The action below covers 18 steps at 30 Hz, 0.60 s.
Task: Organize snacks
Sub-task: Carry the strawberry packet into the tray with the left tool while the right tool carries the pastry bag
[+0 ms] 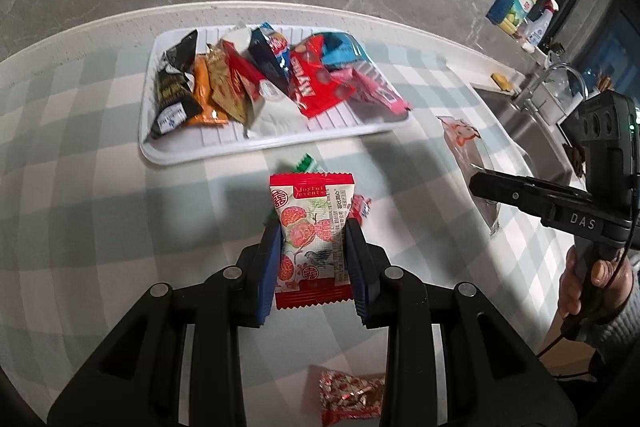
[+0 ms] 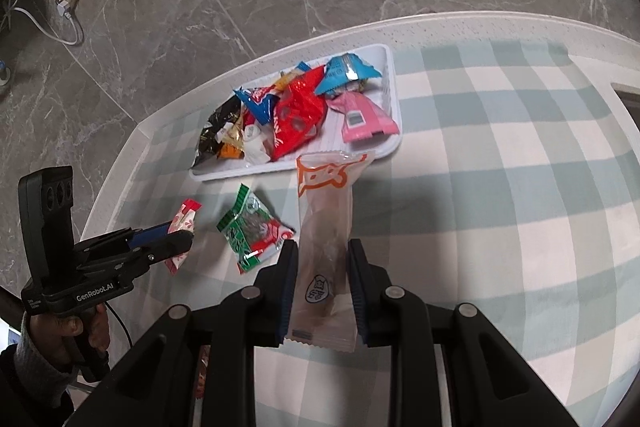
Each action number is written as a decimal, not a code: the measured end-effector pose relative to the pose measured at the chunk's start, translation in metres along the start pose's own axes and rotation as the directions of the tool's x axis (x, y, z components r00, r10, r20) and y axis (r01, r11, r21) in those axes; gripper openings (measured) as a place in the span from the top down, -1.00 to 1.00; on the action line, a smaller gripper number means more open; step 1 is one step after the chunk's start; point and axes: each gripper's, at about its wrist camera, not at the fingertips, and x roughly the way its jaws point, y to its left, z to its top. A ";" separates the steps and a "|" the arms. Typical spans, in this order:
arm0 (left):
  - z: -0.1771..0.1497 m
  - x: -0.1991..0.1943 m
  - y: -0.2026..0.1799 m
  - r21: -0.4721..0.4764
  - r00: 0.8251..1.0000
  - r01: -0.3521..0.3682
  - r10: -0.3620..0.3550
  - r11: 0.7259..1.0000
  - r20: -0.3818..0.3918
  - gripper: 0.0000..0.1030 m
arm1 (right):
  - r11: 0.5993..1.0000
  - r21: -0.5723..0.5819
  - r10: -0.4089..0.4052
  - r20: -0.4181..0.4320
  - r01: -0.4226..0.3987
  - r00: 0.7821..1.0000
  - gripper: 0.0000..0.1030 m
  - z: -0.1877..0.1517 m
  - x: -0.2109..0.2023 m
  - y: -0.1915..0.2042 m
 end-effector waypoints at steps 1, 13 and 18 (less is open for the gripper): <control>0.003 0.000 0.001 -0.001 1.000 -0.004 0.004 1.000 0.004 0.44 | 1.000 -0.001 0.001 0.000 -0.001 1.000 0.47 0.002 0.001 0.000; 0.034 0.002 0.010 0.000 0.999 -0.032 0.032 0.999 0.040 0.44 | 0.999 -0.034 0.009 0.009 -0.009 1.000 0.47 0.034 0.012 0.009; 0.047 0.006 0.012 0.008 0.998 -0.041 0.041 0.999 0.051 0.44 | 0.999 -0.053 0.009 0.007 -0.009 1.000 0.47 0.048 0.020 0.011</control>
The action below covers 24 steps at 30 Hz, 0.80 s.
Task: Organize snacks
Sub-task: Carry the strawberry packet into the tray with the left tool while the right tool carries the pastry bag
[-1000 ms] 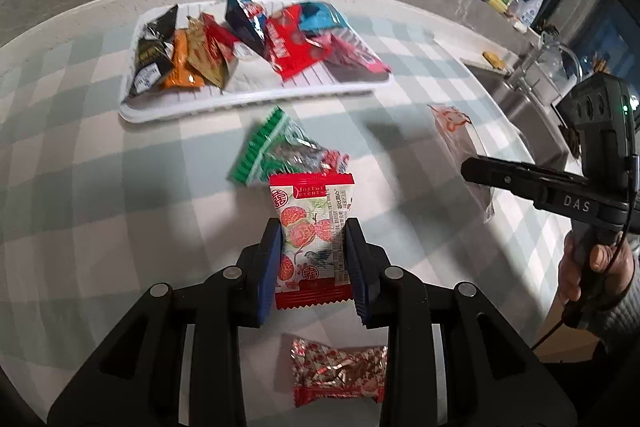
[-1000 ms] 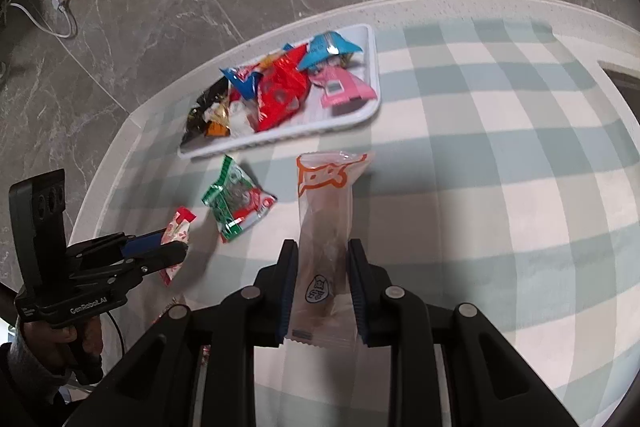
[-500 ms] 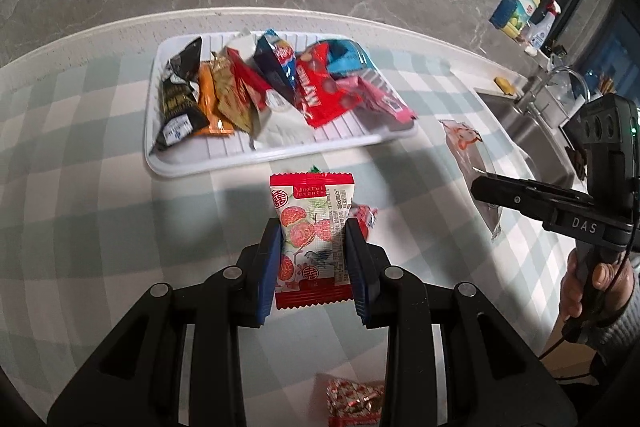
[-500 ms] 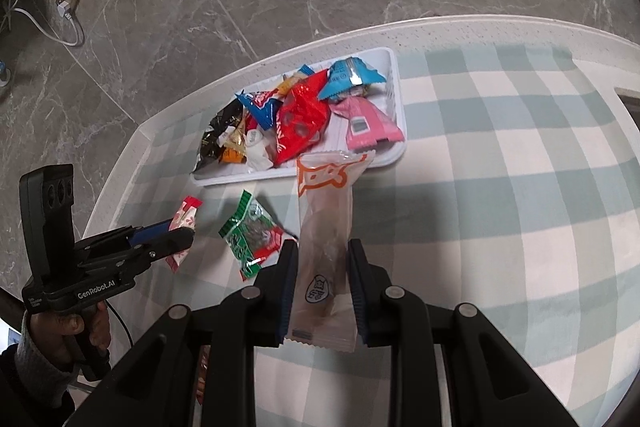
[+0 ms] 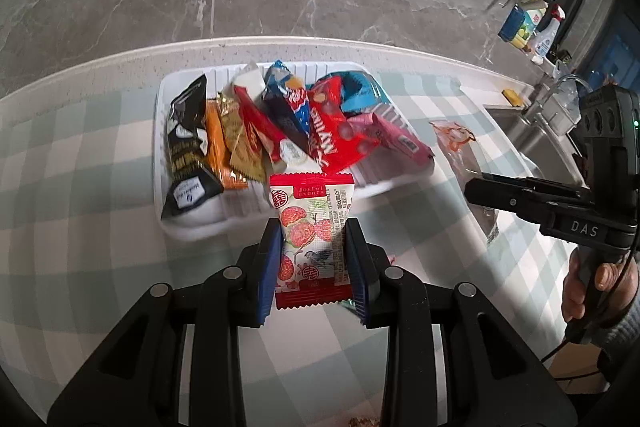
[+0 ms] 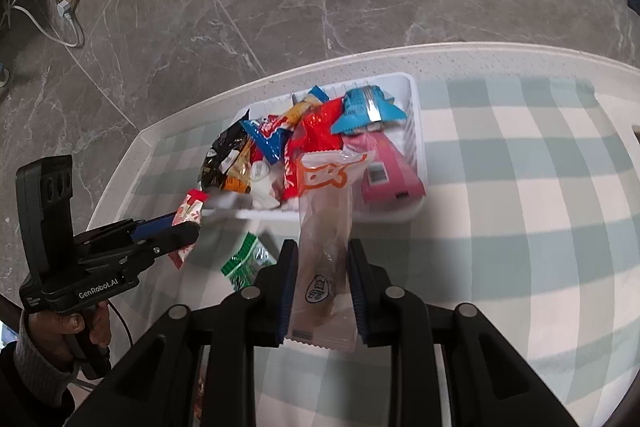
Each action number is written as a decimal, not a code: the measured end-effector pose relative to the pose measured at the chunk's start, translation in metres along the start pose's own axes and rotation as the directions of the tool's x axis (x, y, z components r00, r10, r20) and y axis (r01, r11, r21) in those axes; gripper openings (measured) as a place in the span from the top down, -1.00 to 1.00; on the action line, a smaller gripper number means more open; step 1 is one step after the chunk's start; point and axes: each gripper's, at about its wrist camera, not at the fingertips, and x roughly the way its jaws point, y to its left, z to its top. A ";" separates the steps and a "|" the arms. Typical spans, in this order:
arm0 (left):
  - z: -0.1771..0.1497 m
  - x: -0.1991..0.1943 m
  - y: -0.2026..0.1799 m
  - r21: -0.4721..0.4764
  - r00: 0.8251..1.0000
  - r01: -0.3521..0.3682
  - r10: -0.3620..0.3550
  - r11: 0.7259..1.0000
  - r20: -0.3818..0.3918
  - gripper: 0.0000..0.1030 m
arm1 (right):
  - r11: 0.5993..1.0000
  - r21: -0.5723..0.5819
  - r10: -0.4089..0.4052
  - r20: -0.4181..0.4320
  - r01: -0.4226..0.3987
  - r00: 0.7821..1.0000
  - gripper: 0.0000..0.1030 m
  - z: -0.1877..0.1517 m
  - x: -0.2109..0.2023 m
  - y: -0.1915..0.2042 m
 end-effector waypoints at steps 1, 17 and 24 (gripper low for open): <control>0.003 0.001 0.001 0.002 1.000 -0.001 0.001 1.000 0.002 0.44 | 1.000 -0.003 0.001 0.000 -0.001 1.000 0.47 0.003 0.002 0.000; 0.044 0.021 0.005 0.027 0.999 -0.022 0.021 0.999 0.032 0.44 | 0.998 -0.063 -0.001 0.001 0.001 1.000 0.47 0.056 0.034 0.006; 0.065 0.033 0.006 0.036 0.999 -0.030 0.028 0.999 0.040 0.44 | 0.997 -0.078 -0.010 0.001 0.010 1.000 0.47 0.074 0.049 0.005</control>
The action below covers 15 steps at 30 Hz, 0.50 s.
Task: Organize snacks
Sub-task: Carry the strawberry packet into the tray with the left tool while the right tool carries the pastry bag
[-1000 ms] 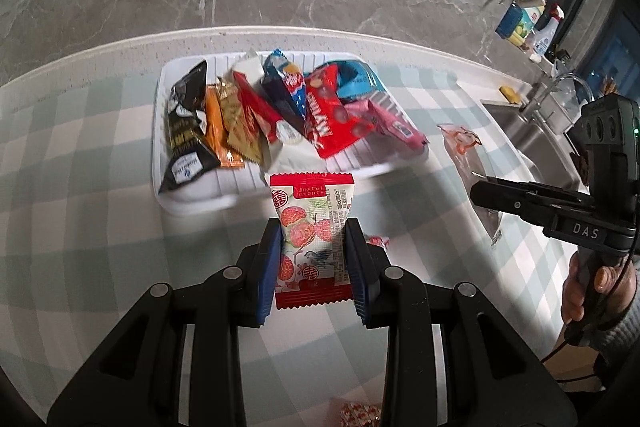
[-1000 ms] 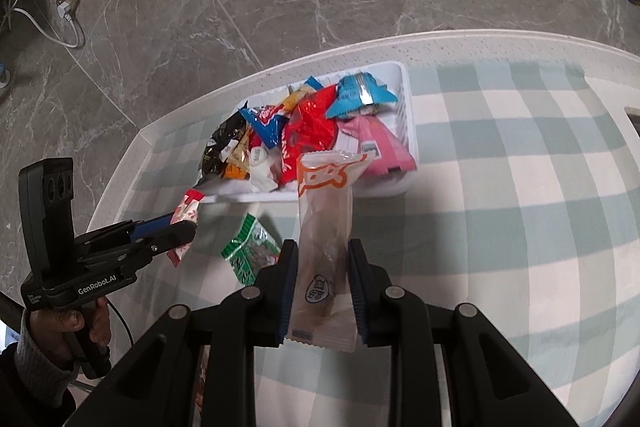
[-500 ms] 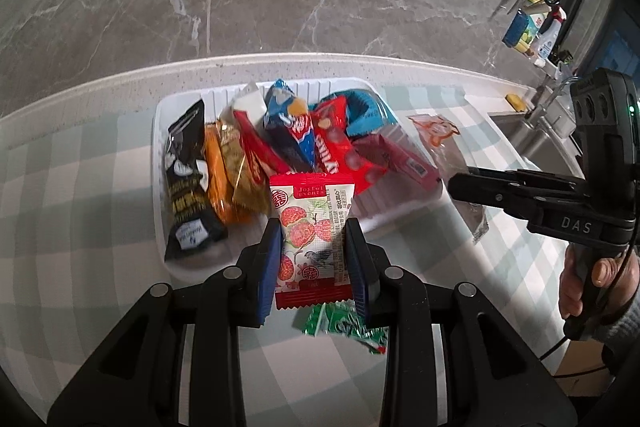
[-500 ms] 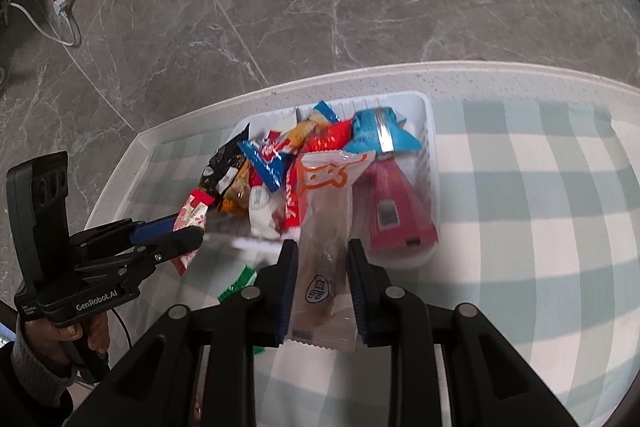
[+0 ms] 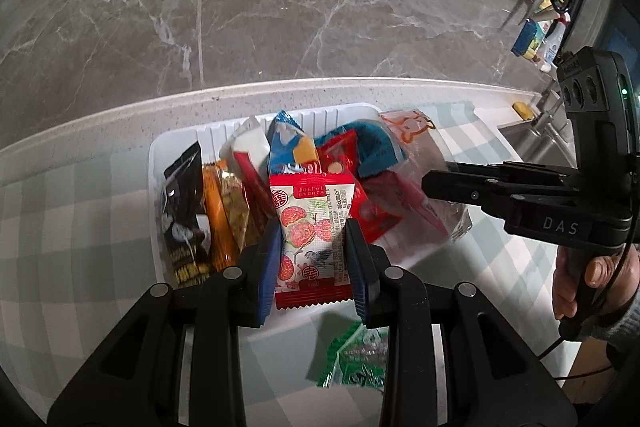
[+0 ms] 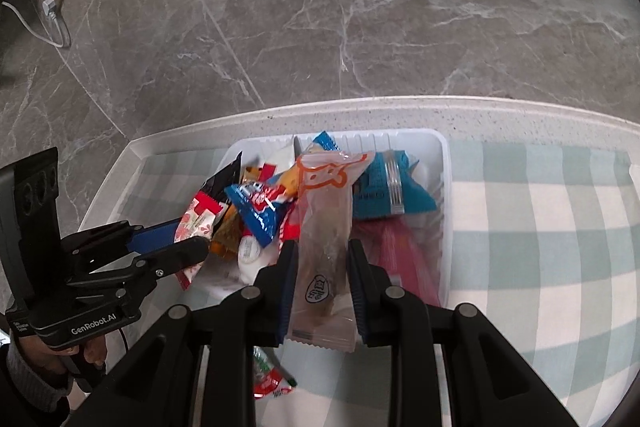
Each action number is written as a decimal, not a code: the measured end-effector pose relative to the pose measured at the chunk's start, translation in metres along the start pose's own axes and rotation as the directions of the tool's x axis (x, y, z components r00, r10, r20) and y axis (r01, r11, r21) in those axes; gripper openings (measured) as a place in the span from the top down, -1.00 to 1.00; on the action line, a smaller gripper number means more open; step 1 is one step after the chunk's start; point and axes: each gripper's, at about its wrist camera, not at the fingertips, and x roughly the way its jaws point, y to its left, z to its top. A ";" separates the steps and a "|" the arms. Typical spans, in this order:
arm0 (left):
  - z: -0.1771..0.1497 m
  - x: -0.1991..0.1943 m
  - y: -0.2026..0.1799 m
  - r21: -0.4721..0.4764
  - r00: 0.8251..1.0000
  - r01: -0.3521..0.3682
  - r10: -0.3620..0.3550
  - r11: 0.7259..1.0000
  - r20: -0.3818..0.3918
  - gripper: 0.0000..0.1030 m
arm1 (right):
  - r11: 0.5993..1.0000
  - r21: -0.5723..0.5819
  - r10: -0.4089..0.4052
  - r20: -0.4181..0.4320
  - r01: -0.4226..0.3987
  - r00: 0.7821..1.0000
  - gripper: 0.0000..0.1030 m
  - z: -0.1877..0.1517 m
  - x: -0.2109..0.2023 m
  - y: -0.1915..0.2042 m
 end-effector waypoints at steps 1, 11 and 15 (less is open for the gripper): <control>0.004 0.003 0.001 0.001 1.000 0.000 0.000 1.000 -0.001 0.44 | 1.000 -0.003 -0.002 0.000 0.002 1.000 0.47 0.002 0.002 0.000; 0.020 0.020 0.005 -0.004 1.000 -0.003 0.003 1.000 -0.001 0.44 | 1.000 -0.014 -0.017 -0.001 0.017 1.000 0.47 0.020 0.017 -0.007; 0.028 0.025 0.005 -0.006 1.000 -0.006 0.006 1.000 0.001 0.44 | 1.000 -0.016 -0.021 -0.002 0.021 1.000 0.47 0.023 0.023 -0.010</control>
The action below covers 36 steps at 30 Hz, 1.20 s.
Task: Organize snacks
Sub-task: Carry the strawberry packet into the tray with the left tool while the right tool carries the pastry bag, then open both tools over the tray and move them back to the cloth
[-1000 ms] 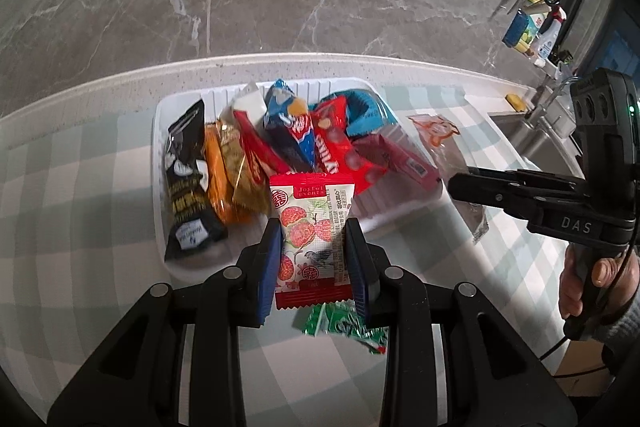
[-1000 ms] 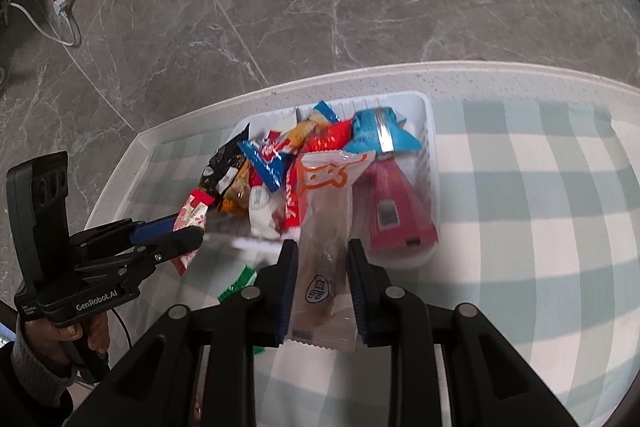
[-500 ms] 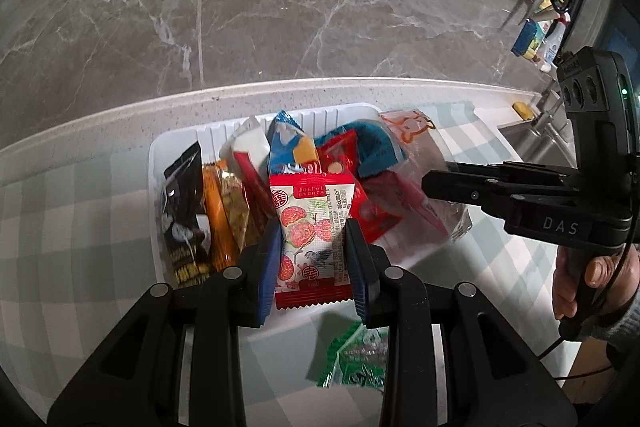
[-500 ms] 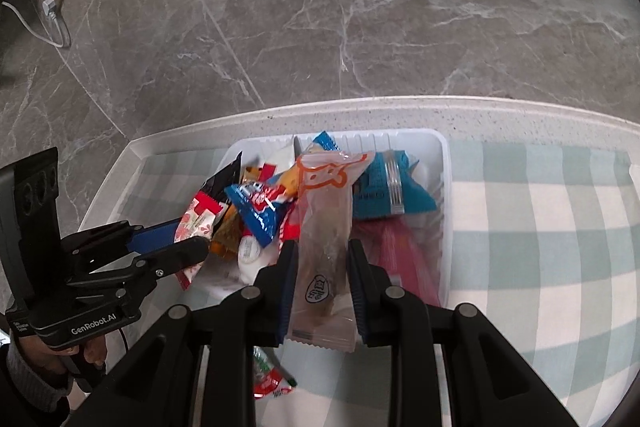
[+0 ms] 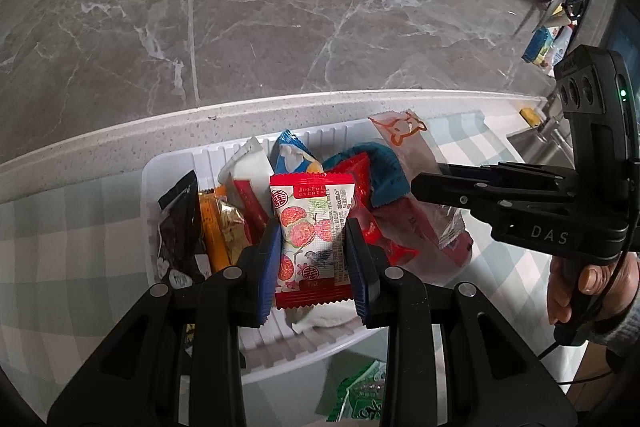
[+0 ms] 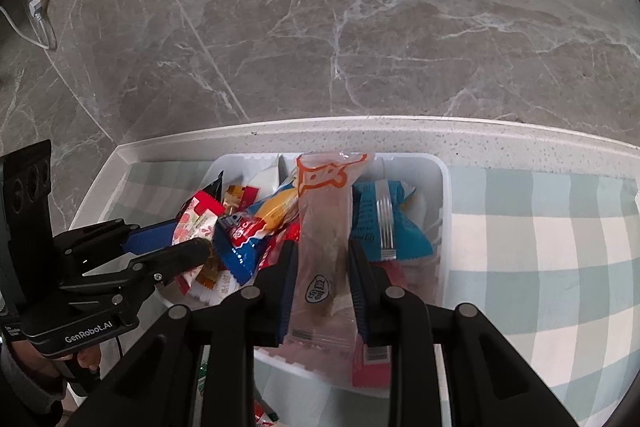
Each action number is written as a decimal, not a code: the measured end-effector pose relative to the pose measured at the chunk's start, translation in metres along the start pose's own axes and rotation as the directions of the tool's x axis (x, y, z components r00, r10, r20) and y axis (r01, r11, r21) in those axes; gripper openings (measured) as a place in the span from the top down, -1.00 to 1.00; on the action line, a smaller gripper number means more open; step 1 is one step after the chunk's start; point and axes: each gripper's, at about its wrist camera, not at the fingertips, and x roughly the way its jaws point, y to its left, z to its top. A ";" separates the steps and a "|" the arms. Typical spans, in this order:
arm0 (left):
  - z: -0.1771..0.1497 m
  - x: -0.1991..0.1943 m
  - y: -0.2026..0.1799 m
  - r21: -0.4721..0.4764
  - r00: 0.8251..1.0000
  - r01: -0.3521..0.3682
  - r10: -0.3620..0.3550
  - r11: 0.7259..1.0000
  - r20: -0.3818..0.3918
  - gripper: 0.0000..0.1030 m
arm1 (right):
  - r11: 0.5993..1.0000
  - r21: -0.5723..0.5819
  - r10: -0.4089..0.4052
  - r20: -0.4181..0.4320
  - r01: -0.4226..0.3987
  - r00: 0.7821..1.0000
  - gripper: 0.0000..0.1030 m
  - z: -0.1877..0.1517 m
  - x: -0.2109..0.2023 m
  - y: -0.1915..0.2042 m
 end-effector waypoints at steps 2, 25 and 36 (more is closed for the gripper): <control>0.004 0.003 0.000 -0.001 1.000 -0.003 0.003 1.000 0.001 0.44 | 1.000 0.000 0.000 0.000 0.000 1.000 0.47 0.001 0.002 -0.001; 0.018 0.060 0.012 -0.072 0.997 -0.036 0.031 0.997 -0.074 0.14 | 0.994 -0.068 -0.088 0.009 0.088 0.996 0.25 0.009 0.027 -0.003; 0.013 0.031 0.015 -0.095 0.999 -0.039 0.037 0.995 -0.022 0.04 | 0.996 -0.048 -0.069 0.062 0.072 0.996 0.15 0.003 -0.005 -0.001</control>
